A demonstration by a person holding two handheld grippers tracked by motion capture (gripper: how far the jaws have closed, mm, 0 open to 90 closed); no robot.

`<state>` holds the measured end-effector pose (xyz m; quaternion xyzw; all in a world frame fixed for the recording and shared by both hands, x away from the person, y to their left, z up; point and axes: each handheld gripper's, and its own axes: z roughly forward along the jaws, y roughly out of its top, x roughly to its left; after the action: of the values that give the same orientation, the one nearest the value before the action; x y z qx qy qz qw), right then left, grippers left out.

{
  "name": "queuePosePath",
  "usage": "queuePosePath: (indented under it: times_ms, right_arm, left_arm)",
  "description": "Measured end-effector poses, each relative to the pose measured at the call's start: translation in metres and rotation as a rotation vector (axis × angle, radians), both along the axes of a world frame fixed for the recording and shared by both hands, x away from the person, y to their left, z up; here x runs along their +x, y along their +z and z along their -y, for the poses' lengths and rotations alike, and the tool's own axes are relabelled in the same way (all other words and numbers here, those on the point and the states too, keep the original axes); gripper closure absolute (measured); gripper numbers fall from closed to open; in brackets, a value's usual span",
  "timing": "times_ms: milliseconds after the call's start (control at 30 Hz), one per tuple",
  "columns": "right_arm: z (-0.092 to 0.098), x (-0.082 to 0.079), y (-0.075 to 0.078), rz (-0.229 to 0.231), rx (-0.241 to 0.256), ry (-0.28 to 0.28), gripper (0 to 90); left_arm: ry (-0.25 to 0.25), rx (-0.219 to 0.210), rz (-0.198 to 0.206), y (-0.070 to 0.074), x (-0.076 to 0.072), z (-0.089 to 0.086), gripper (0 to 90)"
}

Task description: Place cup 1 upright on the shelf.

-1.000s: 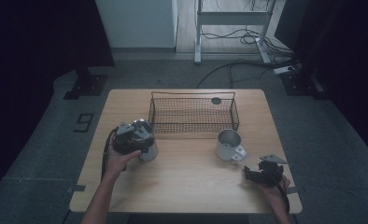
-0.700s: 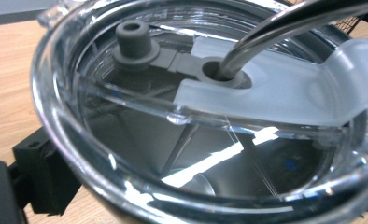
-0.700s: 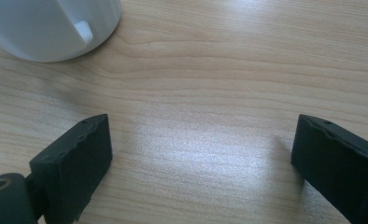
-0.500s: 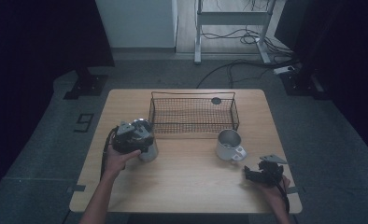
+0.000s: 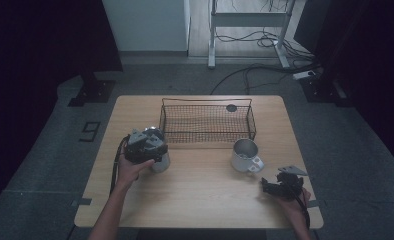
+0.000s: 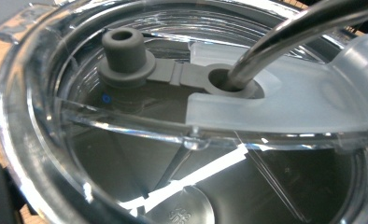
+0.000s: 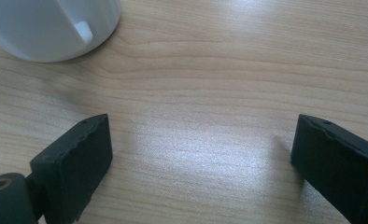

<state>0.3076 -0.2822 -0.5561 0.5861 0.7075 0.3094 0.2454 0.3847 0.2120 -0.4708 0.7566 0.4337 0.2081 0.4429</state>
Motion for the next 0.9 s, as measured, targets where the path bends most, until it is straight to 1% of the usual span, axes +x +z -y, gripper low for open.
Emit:
queuePosePath:
  times_ms: [267, 333, 400, 433, 467, 600, 633, 667, 733, 767, 800, 900]
  right_arm:
    - [0.0, 0.0, 0.0, -0.001, -0.001, 0.0, 5.2]
    - [0.0, 0.0, 0.0, 0.0, 0.0, 0.0, 5.2]
    - [0.0, 0.0, 0.0, 0.0, 0.0, 0.0, 5.2]
    - [0.0, 0.0, 0.0, 0.0, 0.0, 0.0, 5.2]
    - [0.0, 0.0, 0.0, 0.0, 0.001, 0.0, 5.2]
    - [0.0, 0.0, 0.0, 0.0, 0.001, 0.0, 5.2]
    - [0.0, 0.0, 0.0, 0.0, 0.001, 0.0, 5.2]
    - [0.0, 0.0, 0.0, 0.0, 0.0, 0.0, 5.2]
    - [0.0, 0.0, 0.0, -0.001, 0.0, 0.0, 5.2]
    - [0.0, 0.0, 0.0, -0.001, -0.001, 0.0, 5.2]
    - [0.0, 0.0, 0.0, 0.0, 0.0, 0.0, 5.2]
    - [0.0, 0.0, 0.0, 0.0, 0.0, 0.0, 5.3]
  left_arm:
    - [0.004, 0.012, -0.004, 0.003, -0.001, -0.001, 3.3]
    - [0.004, 0.001, -0.003, 0.007, -0.003, -0.003, 3.3]
    - [0.006, -0.014, -0.01, 0.011, -0.003, -0.004, 3.4]
    - [0.006, -0.014, -0.01, 0.011, -0.003, -0.004, 3.4]
    - [0.011, -0.014, -0.007, 0.016, -0.005, -0.005, 3.4]
    - [0.001, -0.005, 0.011, 0.026, -0.008, -0.005, 3.4]
    - [0.001, -0.005, 0.011, 0.026, -0.008, -0.005, 3.4]
    - [0.005, -0.006, 0.021, 0.031, -0.008, -0.006, 3.4]
    - [0.004, -0.006, 0.023, 0.033, -0.008, -0.006, 3.5]
    - [0.005, -0.006, 0.03, 0.037, -0.009, -0.006, 3.5]
    - [0.005, -0.006, 0.03, 0.037, -0.009, -0.006, 3.5]
    - [0.004, -0.01, 0.037, 0.043, -0.01, -0.007, 3.5]
